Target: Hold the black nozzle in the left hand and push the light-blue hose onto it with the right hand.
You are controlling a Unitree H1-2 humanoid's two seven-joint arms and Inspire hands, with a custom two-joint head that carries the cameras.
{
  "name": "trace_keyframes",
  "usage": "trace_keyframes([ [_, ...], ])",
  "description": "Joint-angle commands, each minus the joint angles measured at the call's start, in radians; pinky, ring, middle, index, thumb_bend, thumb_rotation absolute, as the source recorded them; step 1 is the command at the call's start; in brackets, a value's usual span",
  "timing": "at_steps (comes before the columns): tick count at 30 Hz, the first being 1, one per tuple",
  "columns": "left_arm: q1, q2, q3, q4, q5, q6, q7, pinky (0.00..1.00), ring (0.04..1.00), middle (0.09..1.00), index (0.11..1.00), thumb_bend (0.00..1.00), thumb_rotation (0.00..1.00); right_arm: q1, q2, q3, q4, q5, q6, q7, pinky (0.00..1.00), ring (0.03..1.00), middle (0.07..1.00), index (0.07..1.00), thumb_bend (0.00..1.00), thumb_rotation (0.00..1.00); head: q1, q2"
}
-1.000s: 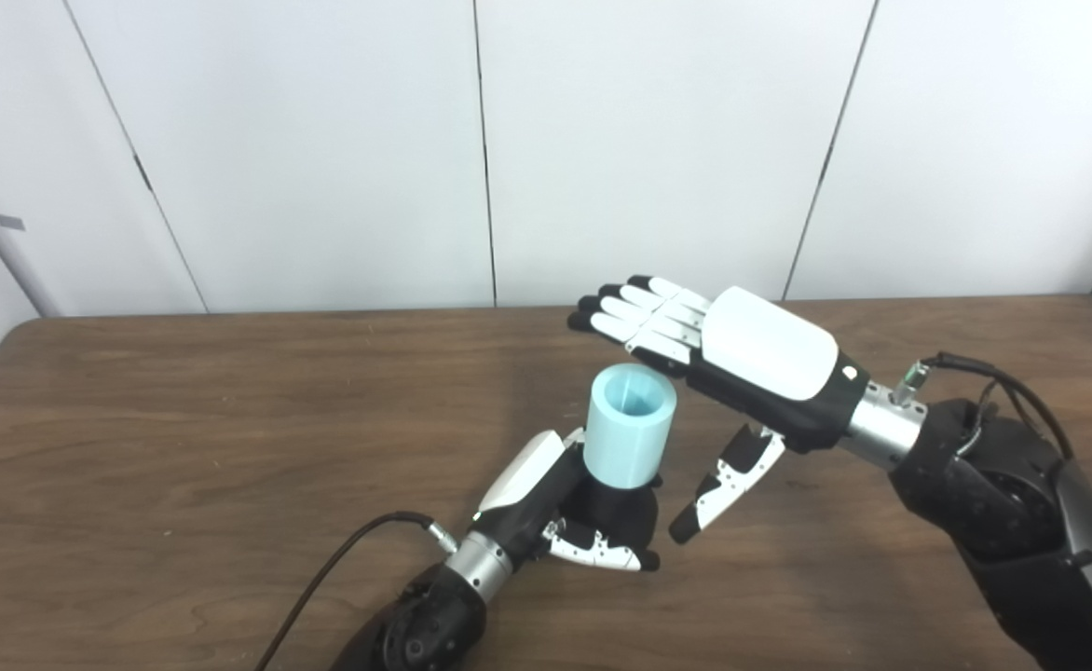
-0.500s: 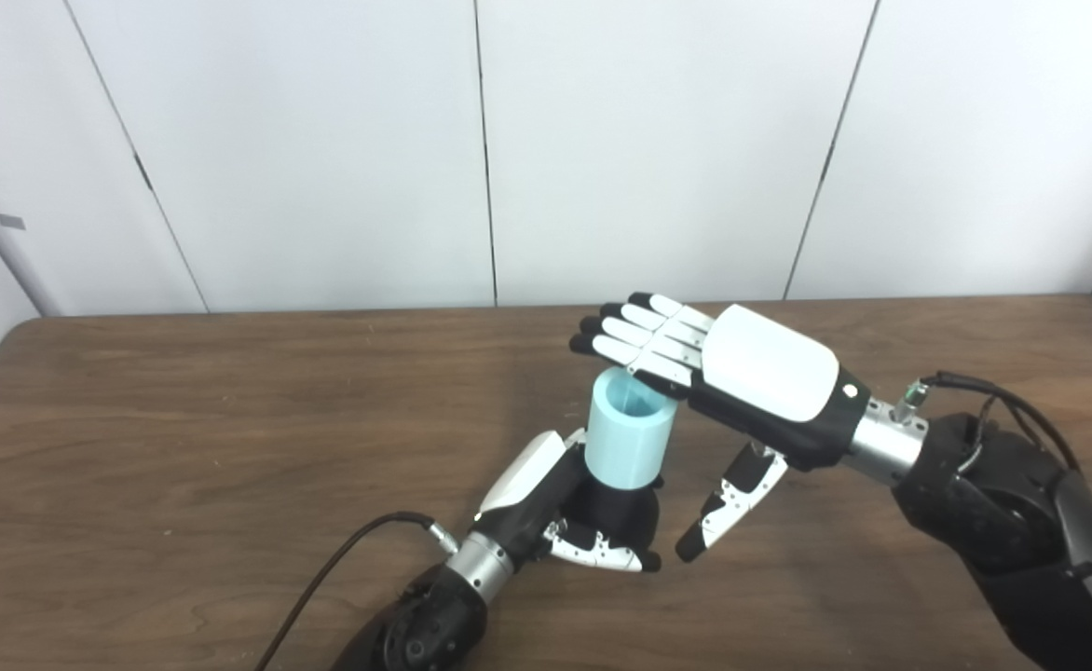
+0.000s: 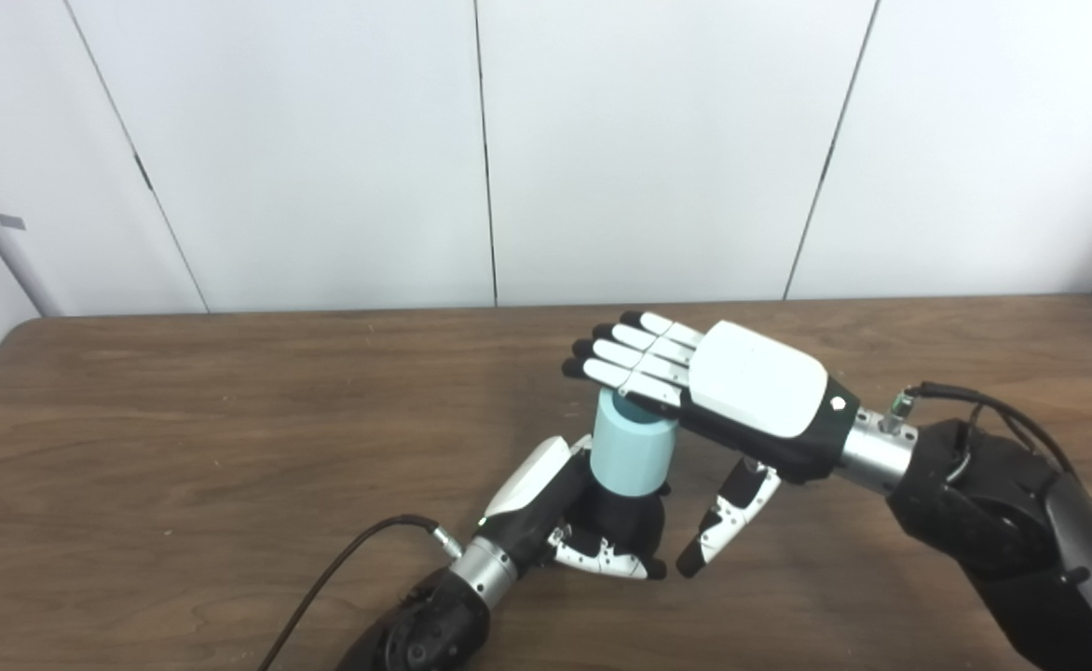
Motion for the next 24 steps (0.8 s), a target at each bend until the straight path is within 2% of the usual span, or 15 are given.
trace_keyframes([
  [1,0.053,0.009,-0.022,0.036,0.028,0.042,-0.033,1.00,0.944,0.832,0.484,0.52,0.07,-0.032,-0.025,-0.007,-0.020,0.025,-0.016,-0.001,1.00,1.000,1.000,1.000,0.86,0.48,0.001,0.001],
  [11,0.052,0.010,-0.021,0.040,0.022,0.042,-0.039,1.00,0.944,0.831,0.484,0.52,0.07,-0.027,-0.051,0.003,-0.030,0.067,-0.015,0.030,1.00,1.000,1.000,1.000,0.85,0.50,0.001,0.002],
  [15,0.053,0.009,-0.020,0.040,0.024,0.044,-0.040,1.00,0.944,0.831,0.484,0.52,0.07,-0.018,-0.089,0.042,-0.024,0.096,-0.022,0.019,1.00,1.000,1.000,1.000,0.81,0.53,0.001,0.002],
  [20,0.052,0.010,-0.019,0.044,0.026,0.040,-0.039,1.00,0.943,0.831,0.484,0.52,0.07,-0.030,-0.141,0.117,-0.018,0.121,-0.023,0.029,0.99,1.000,1.000,1.000,0.80,0.52,0.000,0.006],
  [24,0.053,0.012,-0.018,0.040,0.024,0.042,-0.040,1.00,0.943,0.831,0.484,0.52,0.07,-0.042,-0.159,0.145,-0.017,0.137,-0.023,0.036,0.97,1.000,1.000,0.990,0.80,0.52,-0.001,0.006],
])
